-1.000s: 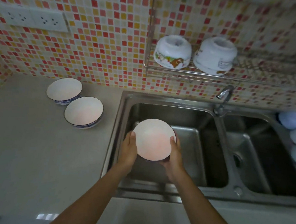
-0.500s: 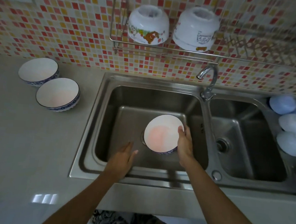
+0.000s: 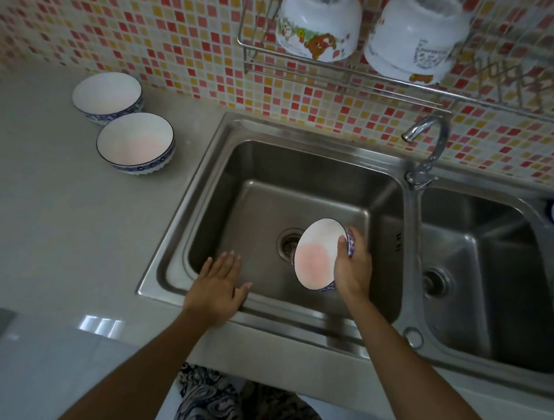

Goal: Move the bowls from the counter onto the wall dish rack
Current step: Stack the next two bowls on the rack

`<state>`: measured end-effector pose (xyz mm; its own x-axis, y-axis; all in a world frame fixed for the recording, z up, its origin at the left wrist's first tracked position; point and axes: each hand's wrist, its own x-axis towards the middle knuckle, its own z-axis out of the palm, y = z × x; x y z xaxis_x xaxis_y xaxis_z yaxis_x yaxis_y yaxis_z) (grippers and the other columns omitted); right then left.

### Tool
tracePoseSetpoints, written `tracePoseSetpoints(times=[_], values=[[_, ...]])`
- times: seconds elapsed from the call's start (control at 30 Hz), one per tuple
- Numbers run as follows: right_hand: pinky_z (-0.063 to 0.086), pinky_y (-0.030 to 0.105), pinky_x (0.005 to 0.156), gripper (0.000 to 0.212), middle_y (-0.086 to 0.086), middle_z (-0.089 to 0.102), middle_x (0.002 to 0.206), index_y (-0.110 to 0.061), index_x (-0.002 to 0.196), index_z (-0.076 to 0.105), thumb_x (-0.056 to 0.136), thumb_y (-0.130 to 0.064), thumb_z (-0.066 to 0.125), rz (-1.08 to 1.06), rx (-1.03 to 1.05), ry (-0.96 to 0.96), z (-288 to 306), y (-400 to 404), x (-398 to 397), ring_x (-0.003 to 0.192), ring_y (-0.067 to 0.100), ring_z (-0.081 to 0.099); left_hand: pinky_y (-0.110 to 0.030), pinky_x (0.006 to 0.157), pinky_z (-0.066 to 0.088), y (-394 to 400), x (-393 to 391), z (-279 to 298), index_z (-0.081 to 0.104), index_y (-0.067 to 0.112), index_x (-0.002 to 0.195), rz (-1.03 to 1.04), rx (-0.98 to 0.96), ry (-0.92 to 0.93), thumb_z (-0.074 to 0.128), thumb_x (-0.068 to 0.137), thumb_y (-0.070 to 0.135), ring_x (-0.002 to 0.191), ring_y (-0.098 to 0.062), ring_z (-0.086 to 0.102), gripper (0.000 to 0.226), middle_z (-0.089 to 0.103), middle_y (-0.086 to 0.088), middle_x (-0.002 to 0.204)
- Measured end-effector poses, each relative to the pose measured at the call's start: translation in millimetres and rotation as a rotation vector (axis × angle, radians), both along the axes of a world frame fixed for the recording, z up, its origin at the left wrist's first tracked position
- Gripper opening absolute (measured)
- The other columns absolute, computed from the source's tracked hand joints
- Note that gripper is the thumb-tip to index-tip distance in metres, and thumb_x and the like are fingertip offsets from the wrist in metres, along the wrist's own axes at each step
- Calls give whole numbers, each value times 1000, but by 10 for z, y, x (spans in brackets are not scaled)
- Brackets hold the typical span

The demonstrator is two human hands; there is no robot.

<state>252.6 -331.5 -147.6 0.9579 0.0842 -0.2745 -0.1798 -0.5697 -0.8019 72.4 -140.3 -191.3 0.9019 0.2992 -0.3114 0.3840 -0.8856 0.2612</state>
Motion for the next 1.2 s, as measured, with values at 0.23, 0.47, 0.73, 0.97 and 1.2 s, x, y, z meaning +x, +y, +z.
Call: tracePoseSetpoints(times=[0.23, 0.47, 0.73, 0.97, 1.2], values=[[46, 39, 94, 38, 3, 41, 114, -49, 131, 43, 95, -40, 48, 141, -155, -163, -60, -81, -40, 106, 32, 56, -35, 119, -3, 3, 10, -13, 8, 12, 150, 3, -3, 9, -4, 80, 66, 146, -15, 4, 90, 9, -4, 159], [50, 41, 93, 56, 14, 44, 122, -34, 140, 43, 89, -20, 60, 393, -325, -445, 14, -188, 15, 107, 34, 56, -36, 120, -2, 4, 9, -28, 7, 13, 150, 9, -9, 8, -1, 82, 65, 146, -13, 2, 86, 9, -4, 159], [54, 47, 84, 74, 21, 47, 121, -22, 143, 43, 76, -13, 74, 557, -527, -634, 142, -232, 82, 102, 35, 55, -33, 119, -4, -16, 2, 10, 5, 14, 150, 22, -11, -2, -2, 83, 67, 146, -13, 2, 85, 8, -2, 159], [54, 47, 80, 77, 25, 48, 119, -20, 141, 46, 71, -13, 78, 612, -592, -711, 113, -329, 126, 99, 37, 55, -34, 119, -2, -21, -6, -11, 0, 14, 150, 23, -14, -29, 11, 92, 62, 146, -11, 1, 76, 6, -2, 159], [50, 43, 93, 62, 18, 41, 127, -28, 142, 41, 86, -16, 64, 430, -446, -496, 71, -356, 42, 110, 34, 52, -32, 119, -4, -31, -10, 14, 0, 12, 150, 22, -11, -23, 6, 89, 63, 146, -12, 2, 80, 6, -3, 159]])
